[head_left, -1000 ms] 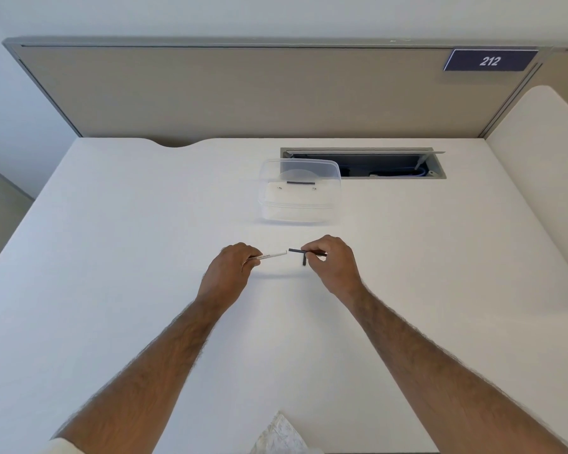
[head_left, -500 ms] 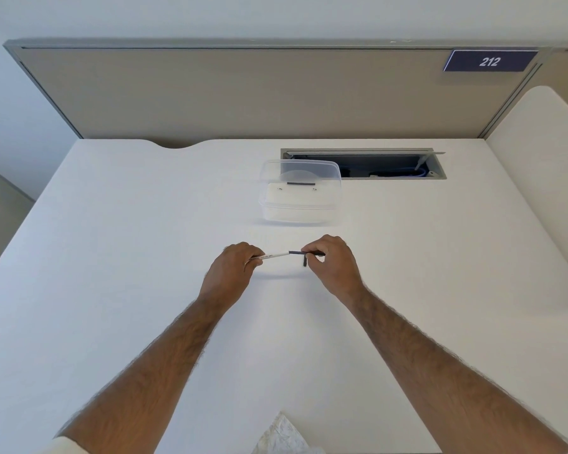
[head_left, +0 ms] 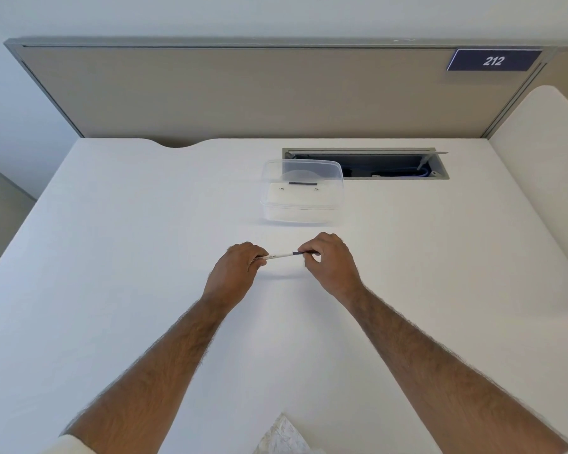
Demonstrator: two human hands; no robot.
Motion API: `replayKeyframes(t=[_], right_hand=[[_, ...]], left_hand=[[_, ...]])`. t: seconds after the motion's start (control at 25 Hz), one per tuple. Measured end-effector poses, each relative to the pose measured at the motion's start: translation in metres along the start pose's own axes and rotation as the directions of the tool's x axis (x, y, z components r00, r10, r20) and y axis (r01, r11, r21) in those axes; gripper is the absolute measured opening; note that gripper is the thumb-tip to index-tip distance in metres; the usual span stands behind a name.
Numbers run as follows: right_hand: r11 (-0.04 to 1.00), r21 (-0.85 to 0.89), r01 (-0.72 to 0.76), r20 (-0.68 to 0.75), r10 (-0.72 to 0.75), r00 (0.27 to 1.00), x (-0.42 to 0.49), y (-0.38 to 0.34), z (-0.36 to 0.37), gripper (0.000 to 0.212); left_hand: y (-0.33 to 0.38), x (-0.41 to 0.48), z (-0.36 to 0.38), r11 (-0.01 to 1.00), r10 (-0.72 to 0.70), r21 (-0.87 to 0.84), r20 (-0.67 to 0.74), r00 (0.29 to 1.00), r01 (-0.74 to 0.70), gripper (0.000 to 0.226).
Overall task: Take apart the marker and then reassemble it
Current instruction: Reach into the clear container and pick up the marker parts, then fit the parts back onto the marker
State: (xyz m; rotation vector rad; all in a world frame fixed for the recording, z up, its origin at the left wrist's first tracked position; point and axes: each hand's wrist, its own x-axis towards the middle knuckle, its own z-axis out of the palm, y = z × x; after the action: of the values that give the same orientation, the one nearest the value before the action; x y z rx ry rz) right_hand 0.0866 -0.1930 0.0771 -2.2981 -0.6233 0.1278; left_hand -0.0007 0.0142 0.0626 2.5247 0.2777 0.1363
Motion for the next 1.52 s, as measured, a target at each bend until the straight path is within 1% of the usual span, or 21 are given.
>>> replayKeyframes(t=[0.04,0.08,0.16,0.24,0.36,0.44,0.52,0.6,0.72,0.8,0.88,0.96,1.04,1.08,1.12,1.16,1.2,1.28,1.32,1.44,1.52], right_hand=[[0.999,0.038,-0.01,0.002,0.01,1.0,0.001,-0.001,0.0,0.02],[0.993,0.113,-0.043,0.001,0.043,0.999,0.002,-0.002,0.0,0.019],[0.934,0.32,-0.158,0.012,0.163,0.987,0.006,-0.004,-0.001,0.014],[0.834,0.497,-0.238,0.045,0.25,0.967,0.008,-0.004,-0.002,0.01],[0.659,0.698,-0.282,0.126,0.274,0.953,0.01,-0.005,-0.005,0.012],[0.589,0.75,-0.301,0.164,0.275,0.947,0.011,-0.006,-0.006,0.014],[0.556,0.769,-0.315,0.181,0.283,0.942,0.014,-0.007,-0.005,0.015],[0.519,0.788,-0.33,0.2,0.291,0.936,0.015,-0.008,-0.003,0.014],[0.449,0.82,-0.356,0.232,0.308,0.923,0.018,-0.01,-0.002,0.016],[0.429,0.827,-0.365,0.248,0.304,0.92,0.019,-0.01,-0.004,0.018],[0.432,0.822,-0.371,0.262,0.291,0.92,0.02,-0.009,-0.004,0.02],[0.505,0.774,-0.381,0.242,0.321,0.916,0.022,-0.006,-0.002,0.02],[0.645,0.638,-0.422,0.157,0.427,0.891,0.024,0.003,0.004,0.019],[0.733,0.512,-0.447,0.096,0.469,0.878,0.025,0.01,0.007,0.021],[0.812,0.352,-0.466,0.044,0.483,0.875,0.025,0.016,0.008,0.023],[0.86,0.192,-0.474,0.016,0.48,0.877,0.024,0.022,0.01,0.023],[0.877,0.069,-0.476,0.013,0.476,0.879,0.024,0.026,0.012,0.02],[0.881,-0.075,-0.468,0.044,0.472,0.881,0.024,0.03,0.017,0.005],[0.881,-0.121,-0.458,0.063,0.467,0.882,0.026,0.029,0.02,0.004],[0.87,-0.252,-0.424,0.094,0.459,0.884,0.03,0.025,0.032,0.021],[0.85,-0.34,-0.402,0.073,0.45,0.89,0.032,0.022,0.039,0.019]], left_hand=[[0.0,0.001,0.001,1.0,0.0,-0.003,0.0,1.0,0.0,0.012],[0.0,0.001,0.002,1.0,0.0,-0.009,-0.001,1.0,0.0,0.012],[0.001,0.002,0.005,0.999,-0.01,-0.037,-0.001,1.0,0.01,0.011],[0.001,0.003,0.007,0.996,-0.033,-0.084,-0.004,0.999,0.033,0.01],[0.002,0.006,0.009,0.982,-0.065,-0.179,-0.011,0.998,0.062,0.009],[0.004,0.008,0.011,0.965,-0.08,-0.253,-0.015,0.997,0.074,0.009],[0.008,0.01,0.012,0.947,-0.089,-0.313,-0.024,0.996,0.077,0.015],[0.013,0.012,0.013,0.933,-0.109,-0.348,-0.034,0.993,0.09,0.027],[0.016,0.016,0.015,0.925,-0.13,-0.365,-0.047,0.99,0.104,0.032],[0.018,0.016,0.014,0.922,-0.13,-0.374,-0.051,0.99,0.102,0.032],[0.019,0.017,0.014,0.915,-0.137,-0.389,-0.041,0.99,0.11,0.03],[0.019,0.017,0.015,0.902,-0.155,-0.412,-0.021,0.988,0.133,0.027],[0.019,0.016,0.016,0.885,-0.174,-0.439,-0.002,0.985,0.156,0.023],[0.018,0.016,0.016,0.88,-0.179,-0.446,0.005,0.984,0.163,0.021],[0.018,0.015,0.015,0.877,-0.183,-0.45,0.011,0.983,0.169,0.02],[0.017,0.014,0.015,0.875,-0.187,-0.451,0.019,0.982,0.176,0.02],[0.016,0.013,0.015,0.874,-0.193,-0.449,0.027,0.981,0.184,0.02],[0.013,0.012,0.016,0.876,-0.209,-0.435,0.051,0.977,0.21,0.02],[0.012,0.012,0.016,0.879,-0.216,-0.423,0.063,0.974,0.222,0.02],[0.01,0.011,0.019,0.885,-0.218,-0.404,0.081,0.973,0.232,0.018],[0.009,0.01,0.019,0.895,-0.199,-0.39,0.081,0.977,0.215,0.019]])
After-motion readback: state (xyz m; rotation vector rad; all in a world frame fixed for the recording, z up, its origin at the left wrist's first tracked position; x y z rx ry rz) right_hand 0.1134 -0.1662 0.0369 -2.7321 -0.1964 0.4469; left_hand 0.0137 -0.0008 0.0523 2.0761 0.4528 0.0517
